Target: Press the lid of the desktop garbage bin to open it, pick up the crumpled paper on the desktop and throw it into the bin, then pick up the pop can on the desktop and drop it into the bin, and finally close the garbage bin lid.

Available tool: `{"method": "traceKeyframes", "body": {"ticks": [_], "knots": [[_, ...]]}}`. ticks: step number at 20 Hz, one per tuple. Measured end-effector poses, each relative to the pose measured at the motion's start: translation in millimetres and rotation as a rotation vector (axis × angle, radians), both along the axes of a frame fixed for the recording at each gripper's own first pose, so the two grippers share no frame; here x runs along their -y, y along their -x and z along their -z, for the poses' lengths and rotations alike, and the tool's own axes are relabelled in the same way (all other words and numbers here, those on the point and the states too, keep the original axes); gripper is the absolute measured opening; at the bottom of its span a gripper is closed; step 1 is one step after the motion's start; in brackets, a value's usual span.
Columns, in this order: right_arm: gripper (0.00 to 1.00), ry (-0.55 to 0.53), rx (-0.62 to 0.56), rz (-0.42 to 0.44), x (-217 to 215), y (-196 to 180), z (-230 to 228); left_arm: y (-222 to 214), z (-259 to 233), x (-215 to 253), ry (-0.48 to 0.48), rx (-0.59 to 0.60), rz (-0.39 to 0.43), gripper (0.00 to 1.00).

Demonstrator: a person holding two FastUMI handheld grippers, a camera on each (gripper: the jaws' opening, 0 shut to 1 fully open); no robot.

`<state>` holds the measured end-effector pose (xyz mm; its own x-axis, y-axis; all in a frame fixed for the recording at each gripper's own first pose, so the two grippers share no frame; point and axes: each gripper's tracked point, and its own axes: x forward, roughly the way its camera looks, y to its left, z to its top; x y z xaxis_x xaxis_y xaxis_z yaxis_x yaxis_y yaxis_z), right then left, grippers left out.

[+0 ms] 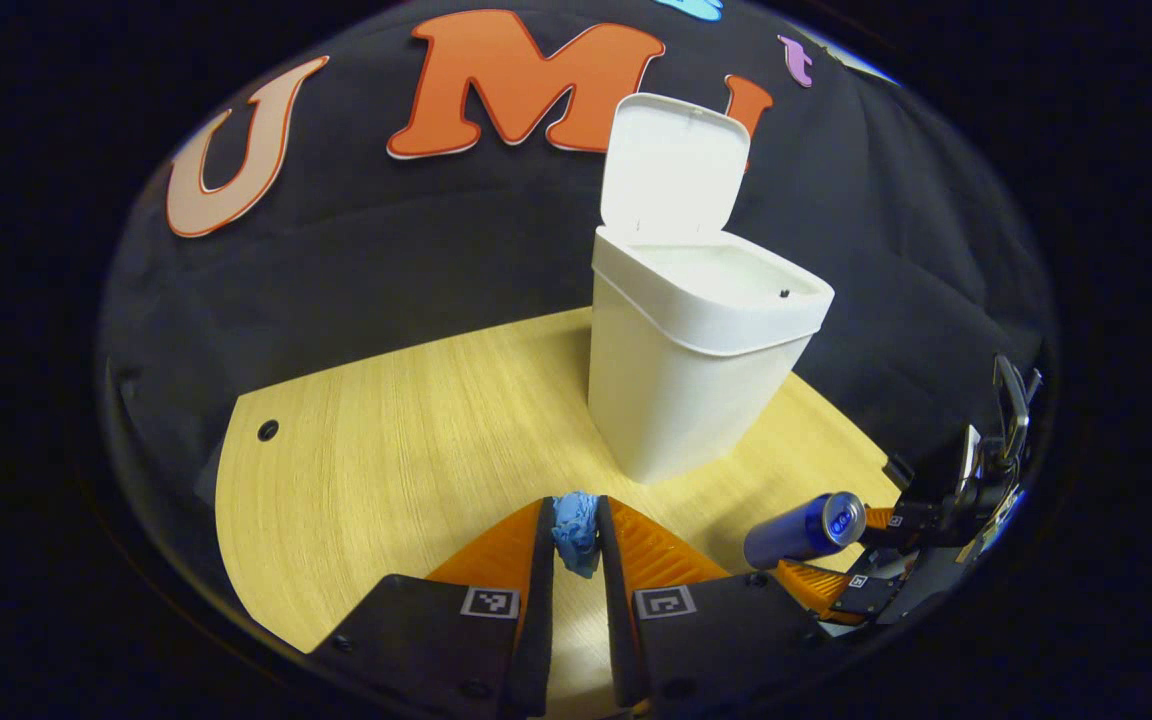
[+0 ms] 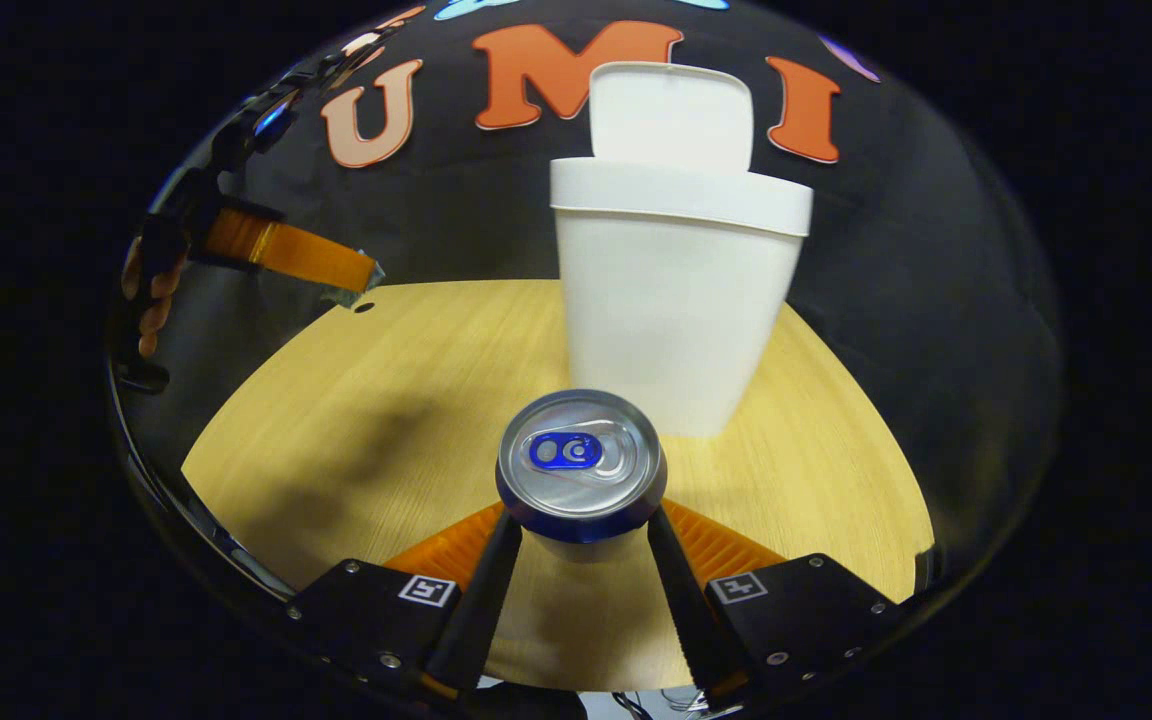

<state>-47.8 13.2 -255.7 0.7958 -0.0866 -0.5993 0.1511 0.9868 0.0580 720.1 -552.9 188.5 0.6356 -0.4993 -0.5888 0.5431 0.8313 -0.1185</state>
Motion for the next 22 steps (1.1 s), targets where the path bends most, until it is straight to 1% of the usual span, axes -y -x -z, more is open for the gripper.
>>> {"method": "traceKeyframes", "body": {"ticks": [3,10,11,12,13,14,15,19,22], "knots": [[0.77,-0.003,0.0,0.071,21.2,12.4,-1.0,-17.6,-24.4,15.3,0.039,0.073,0.013,0.28],[0.77,-0.011,-0.003,0.207,52.1,60.0,-2.6,-42.1,-82.5,50.2,0.139,0.205,0.047,0.28],[0.72,-0.014,-0.001,0.224,55.9,65.6,-4.6,-45.5,-90.9,56.6,0.153,0.222,0.05,0.28],[0.77,-0.022,-0.002,0.242,59.1,72.3,-5.0,-48.1,-98.0,63.0,0.172,0.237,0.051,0.28],[0.77,-0.031,-0.001,0.258,61.9,77.4,-6.2,-49.6,-104.2,70.8,0.188,0.249,0.059,0.28],[0.72,-0.028,0.006,0.28,68.4,83.6,-8.9,-51.4,-109.6,76.2,0.2,0.266,0.063,0.28],[0.77,-0.025,0.008,0.293,71.7,89.2,-10.9,-52.6,-115.7,85.1,0.212,0.281,0.071,0.28],[0.77,-0.017,0.023,0.336,83.9,104.3,-21.0,-57.4,-131.3,109.2,0.247,0.314,0.092,0.28],[0.77,-0.013,0.03,0.361,90.5,113.0,-26.6,-63.1,-136.7,124.3,0.254,0.346,0.098,0.28]]}}
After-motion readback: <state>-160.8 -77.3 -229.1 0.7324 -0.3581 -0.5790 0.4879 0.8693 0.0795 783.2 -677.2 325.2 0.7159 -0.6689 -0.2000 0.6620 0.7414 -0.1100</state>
